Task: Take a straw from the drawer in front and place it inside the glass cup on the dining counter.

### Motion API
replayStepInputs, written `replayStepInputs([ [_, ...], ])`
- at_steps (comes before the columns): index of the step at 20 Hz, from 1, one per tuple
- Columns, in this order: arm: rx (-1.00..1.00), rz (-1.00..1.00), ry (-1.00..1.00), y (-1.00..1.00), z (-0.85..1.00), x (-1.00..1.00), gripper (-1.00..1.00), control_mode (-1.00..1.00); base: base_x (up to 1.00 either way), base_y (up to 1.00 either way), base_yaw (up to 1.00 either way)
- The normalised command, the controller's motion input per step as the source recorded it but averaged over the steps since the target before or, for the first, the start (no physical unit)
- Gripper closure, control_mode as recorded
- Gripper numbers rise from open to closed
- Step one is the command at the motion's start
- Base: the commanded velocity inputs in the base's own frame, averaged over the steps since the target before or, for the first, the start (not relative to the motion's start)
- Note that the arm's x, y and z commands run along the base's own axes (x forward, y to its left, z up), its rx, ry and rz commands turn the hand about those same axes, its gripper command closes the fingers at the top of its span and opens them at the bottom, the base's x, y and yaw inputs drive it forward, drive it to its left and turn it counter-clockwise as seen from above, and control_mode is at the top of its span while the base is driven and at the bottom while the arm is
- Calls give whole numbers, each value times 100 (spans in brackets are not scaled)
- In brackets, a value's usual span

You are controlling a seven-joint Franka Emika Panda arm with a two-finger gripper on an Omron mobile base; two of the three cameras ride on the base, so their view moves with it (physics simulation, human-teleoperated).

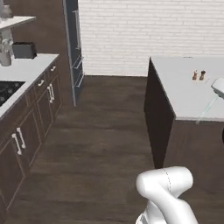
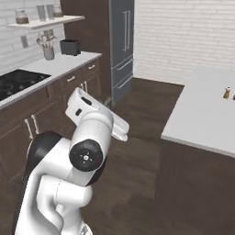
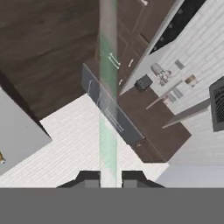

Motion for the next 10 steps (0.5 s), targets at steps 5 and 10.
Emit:
replayStepInputs([
  [5, 0, 0, 0, 0, 0, 0, 100, 100, 99, 63, -59],
  [10, 0, 0, 0, 0, 0, 0, 100, 100, 100, 95, -44],
])
